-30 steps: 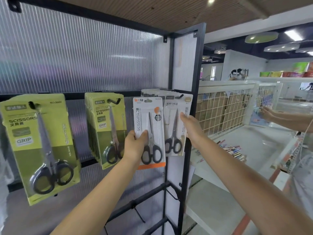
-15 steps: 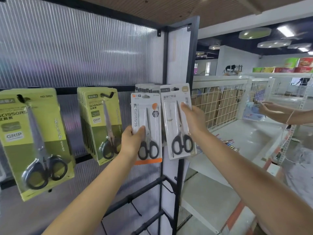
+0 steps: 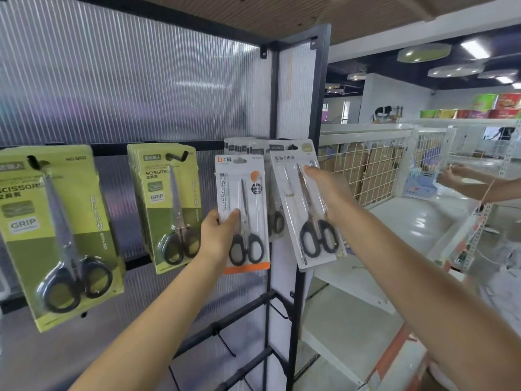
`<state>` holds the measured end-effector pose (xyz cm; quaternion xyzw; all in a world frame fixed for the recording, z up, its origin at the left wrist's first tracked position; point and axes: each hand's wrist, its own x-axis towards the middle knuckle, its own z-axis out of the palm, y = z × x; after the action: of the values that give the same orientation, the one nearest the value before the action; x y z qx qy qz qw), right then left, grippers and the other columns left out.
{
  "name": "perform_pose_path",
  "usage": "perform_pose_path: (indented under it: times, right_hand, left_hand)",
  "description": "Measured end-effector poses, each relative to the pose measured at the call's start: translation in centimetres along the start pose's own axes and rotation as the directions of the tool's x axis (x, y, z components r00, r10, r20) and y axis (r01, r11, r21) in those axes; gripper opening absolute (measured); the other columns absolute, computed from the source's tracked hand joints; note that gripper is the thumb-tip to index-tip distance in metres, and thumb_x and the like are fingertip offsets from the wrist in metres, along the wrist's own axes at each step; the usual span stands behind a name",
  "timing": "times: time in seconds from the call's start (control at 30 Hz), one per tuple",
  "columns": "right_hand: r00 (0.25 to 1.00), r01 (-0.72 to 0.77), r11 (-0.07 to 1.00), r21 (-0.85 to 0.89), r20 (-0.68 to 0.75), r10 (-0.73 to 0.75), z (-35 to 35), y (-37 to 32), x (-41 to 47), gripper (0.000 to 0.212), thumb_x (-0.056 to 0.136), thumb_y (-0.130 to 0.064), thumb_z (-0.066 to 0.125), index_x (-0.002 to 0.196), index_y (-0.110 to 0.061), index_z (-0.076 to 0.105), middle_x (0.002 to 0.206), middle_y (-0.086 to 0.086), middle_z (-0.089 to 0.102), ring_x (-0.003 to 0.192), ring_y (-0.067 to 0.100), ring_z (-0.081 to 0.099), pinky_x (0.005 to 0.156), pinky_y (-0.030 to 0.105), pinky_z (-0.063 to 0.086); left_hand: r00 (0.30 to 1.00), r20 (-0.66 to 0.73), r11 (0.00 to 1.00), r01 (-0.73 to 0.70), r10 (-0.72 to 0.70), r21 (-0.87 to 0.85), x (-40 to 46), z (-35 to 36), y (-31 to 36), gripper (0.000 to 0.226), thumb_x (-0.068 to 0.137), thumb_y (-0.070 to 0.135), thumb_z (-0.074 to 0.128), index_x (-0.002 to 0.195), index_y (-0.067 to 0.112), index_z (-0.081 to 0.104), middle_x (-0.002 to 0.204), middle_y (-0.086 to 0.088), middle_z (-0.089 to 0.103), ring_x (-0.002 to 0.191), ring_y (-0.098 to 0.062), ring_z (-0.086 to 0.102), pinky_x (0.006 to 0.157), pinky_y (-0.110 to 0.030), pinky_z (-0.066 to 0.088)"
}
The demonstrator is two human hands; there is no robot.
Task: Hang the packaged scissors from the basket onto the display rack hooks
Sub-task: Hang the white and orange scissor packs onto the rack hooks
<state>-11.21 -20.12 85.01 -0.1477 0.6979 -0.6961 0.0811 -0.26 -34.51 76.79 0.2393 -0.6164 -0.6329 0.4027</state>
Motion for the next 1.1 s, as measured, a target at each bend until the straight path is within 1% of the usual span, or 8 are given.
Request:
perform_pose_path:
  times: [0.2,0.3,0.4,0.53,0.7,0.83,0.93,1.1]
  right_hand:
    - [0.999,0.021,0.997,-0.067,-0.041,-0.024,0.0,-0.5,-1.1,0.042,0.086,-0.042,0.062,0.106,-0.004,0.061,0.111,0.015,0.064,0.099,0.028,0.06,0.093,0.038,0.048]
    - [0.997,0.045,0.997,-0.065,-0.06,-0.049,-0.1,-0.6,-1.2,0.054,0.088,-0.039,0.061,0.116,0.007,0.057,0.118,0.02,0.061,0.102,0.029,0.061,0.092,0.038,0.046]
    - [0.997,0.043,0.997,-0.057,-0.062,-0.047,-0.2,-0.6,-1.3,0.053,0.088,-0.041,0.06,0.115,0.005,0.057,0.119,0.02,0.061,0.108,0.03,0.058,0.095,0.04,0.046]
    - [0.993,0.051,0.996,-0.068,-0.098,-0.057,-0.7,-1.0,-1.2,0.055,0.089,-0.042,0.058,0.119,0.004,0.055,0.124,0.017,0.058,0.113,0.029,0.055,0.096,0.037,0.042]
    - [0.997,0.06,0.993,-0.102,-0.033,-0.064,-0.5,-1.4,-1.0,0.047,0.09,-0.045,0.056,0.115,-0.006,0.058,0.111,0.004,0.06,0.094,0.018,0.057,0.072,0.027,0.04]
    - [0.997,0.073,0.989,-0.125,-0.012,-0.075,-0.2,-0.7,-0.5,0.056,0.09,-0.049,0.054,0.126,-0.006,0.052,0.114,0.002,0.052,0.092,0.015,0.044,0.081,0.025,0.033]
    - [0.998,0.062,0.987,-0.15,-0.02,-0.066,-0.4,0.0,-0.6,0.057,0.091,-0.047,0.055,0.125,0.0,0.052,0.121,0.008,0.056,0.093,0.016,0.048,0.084,0.028,0.036]
    - [0.997,0.066,0.981,-0.181,-0.022,-0.071,-0.2,-0.1,-0.5,0.061,0.091,-0.045,0.056,0.124,0.006,0.052,0.131,0.017,0.054,0.116,0.026,0.053,0.092,0.033,0.043]
  left_hand:
    - [1.0,0.004,0.999,0.011,-0.011,-0.03,0.0,0.1,0.0,0.01,0.094,0.02,0.056,0.099,0.012,0.057,0.091,-0.001,0.066,0.083,-0.016,0.064,0.075,-0.028,0.054]
    - [1.0,-0.004,1.0,0.008,-0.008,-0.013,0.1,0.3,-0.1,0.009,0.093,0.02,0.057,0.096,0.012,0.057,0.09,-0.003,0.065,0.082,-0.018,0.063,0.077,-0.031,0.054]
    - [1.0,0.008,1.0,0.0,0.0,-0.01,0.0,0.4,-0.2,0.006,0.094,0.02,0.057,0.09,0.015,0.055,0.085,0.002,0.063,0.079,-0.014,0.061,0.073,-0.026,0.052]
    - [1.0,-0.007,1.0,0.019,-0.019,0.013,0.1,0.4,-0.3,0.009,0.093,0.022,0.057,0.096,0.013,0.056,0.089,-0.001,0.064,0.082,-0.017,0.062,0.079,-0.032,0.053]
    - [1.0,-0.005,1.0,0.003,-0.003,0.011,-0.1,0.6,-0.1,0.007,0.094,0.021,0.056,0.097,0.015,0.053,0.083,0.006,0.06,0.075,-0.01,0.059,0.061,-0.018,0.047]
    - [1.0,0.002,1.0,0.007,-0.007,0.009,-0.1,0.4,-0.4,0.006,0.094,0.021,0.056,0.092,0.017,0.052,0.08,0.005,0.058,0.075,-0.014,0.057,0.06,-0.019,0.049]
    - [1.0,0.002,1.0,0.007,-0.007,-0.03,-0.2,0.4,-0.5,0.008,0.094,0.017,0.056,0.099,0.013,0.054,0.084,0.004,0.062,0.074,-0.01,0.059,0.058,-0.015,0.049]
    - [1.0,0.0,1.0,0.015,-0.015,-0.027,-0.2,0.6,-0.5,0.009,0.094,0.017,0.056,0.101,0.011,0.055,0.087,0.001,0.063,0.077,-0.014,0.061,0.063,-0.018,0.051]
